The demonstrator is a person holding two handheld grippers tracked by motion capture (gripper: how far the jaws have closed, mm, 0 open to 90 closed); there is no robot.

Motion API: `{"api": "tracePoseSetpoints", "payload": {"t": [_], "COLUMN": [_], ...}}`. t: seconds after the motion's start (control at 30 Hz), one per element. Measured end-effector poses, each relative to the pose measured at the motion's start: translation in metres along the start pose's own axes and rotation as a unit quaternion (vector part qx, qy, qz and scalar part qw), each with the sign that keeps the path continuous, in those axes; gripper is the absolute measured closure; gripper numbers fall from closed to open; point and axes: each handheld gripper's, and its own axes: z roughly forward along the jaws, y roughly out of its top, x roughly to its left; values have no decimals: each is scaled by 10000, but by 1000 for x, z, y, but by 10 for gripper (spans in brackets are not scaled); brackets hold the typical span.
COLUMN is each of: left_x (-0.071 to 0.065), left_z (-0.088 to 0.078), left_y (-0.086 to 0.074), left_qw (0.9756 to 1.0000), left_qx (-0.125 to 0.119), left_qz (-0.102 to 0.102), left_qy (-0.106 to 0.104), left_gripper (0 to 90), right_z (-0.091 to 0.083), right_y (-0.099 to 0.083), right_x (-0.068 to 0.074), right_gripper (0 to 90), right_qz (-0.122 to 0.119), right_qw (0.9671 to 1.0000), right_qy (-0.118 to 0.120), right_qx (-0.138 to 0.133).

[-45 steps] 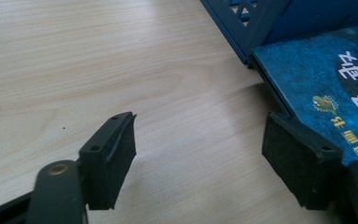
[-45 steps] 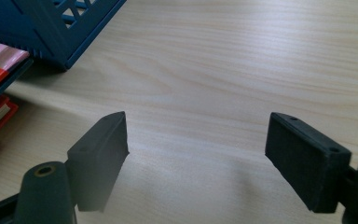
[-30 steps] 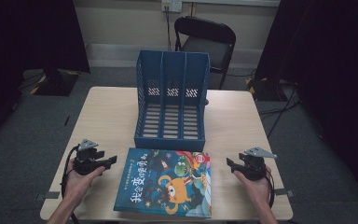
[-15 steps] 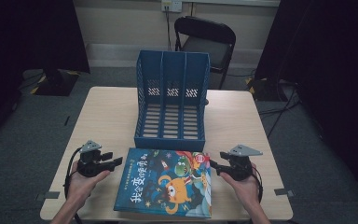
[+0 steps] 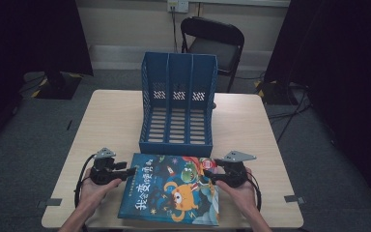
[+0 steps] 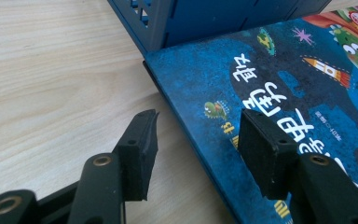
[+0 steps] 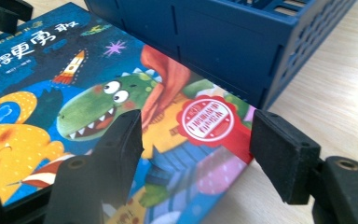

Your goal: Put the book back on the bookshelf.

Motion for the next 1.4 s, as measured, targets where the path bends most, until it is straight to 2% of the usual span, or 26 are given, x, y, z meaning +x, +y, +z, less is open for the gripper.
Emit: {"api": "tracePoseSetpoints", "payload": {"t": [0.03,0.1,0.17,0.23,0.27,0.37,0.47,0.6,0.83,1.0,1.1,1.17,1.27,1.4], "left_x": [-1,-2,-4,-6,-6,-4,-3,0,-4,-6,-5,-5,-6,-8], "left_z": [1,2,4,4,4,4,4,2,1,2,2,1,1,0], "left_y": [0,0,0,0,0,-2,-3,-3,-2,-2,-2,-2,-3,-3], "left_qw": [10000,10000,9997,9997,9997,9996,9995,9991,9994,9996,9995,9995,9995,9995], "left_qx": [4,17,38,10,5,-3,-28,90,102,96,86,90,94,108], "left_qz": [-13,32,88,117,126,39,14,-74,-44,25,26,41,20,72], "left_qy": [-31,-70,-226,-212,-217,-269,-300,-417,-317,-261,-299,-304,-295,-287], "left_gripper": [477,481,485,476,477,486,485,489,498,480,480,481,483,498], "right_z": [1,3,3,4,5,6,5,2,-3,9,16,18,20,17], "right_y": [0,1,1,1,0,-2,-1,-2,-7,3,6,7,6,5], "right_x": [1,2,0,-3,-5,-8,-4,0,2,-10,-16,-18,-19,-15], "right_gripper": [349,346,339,303,292,307,316,321,327,240,221,219,244,241], "right_qz": [-3,-100,-65,-43,-1,134,12,-56,-21,-99,-68,-66,-22,-72], "right_qw": [10000,9998,9998,9997,9996,9998,9997,9996,9997,9997,9999,9999,9999,9999], "right_qy": [-2,-150,-195,-249,-276,-138,-226,-209,-75,-182,-80,-67,98,47], "right_qx": [0,28,-16,10,110,104,125,190,210,151,136,102,72,103]}}
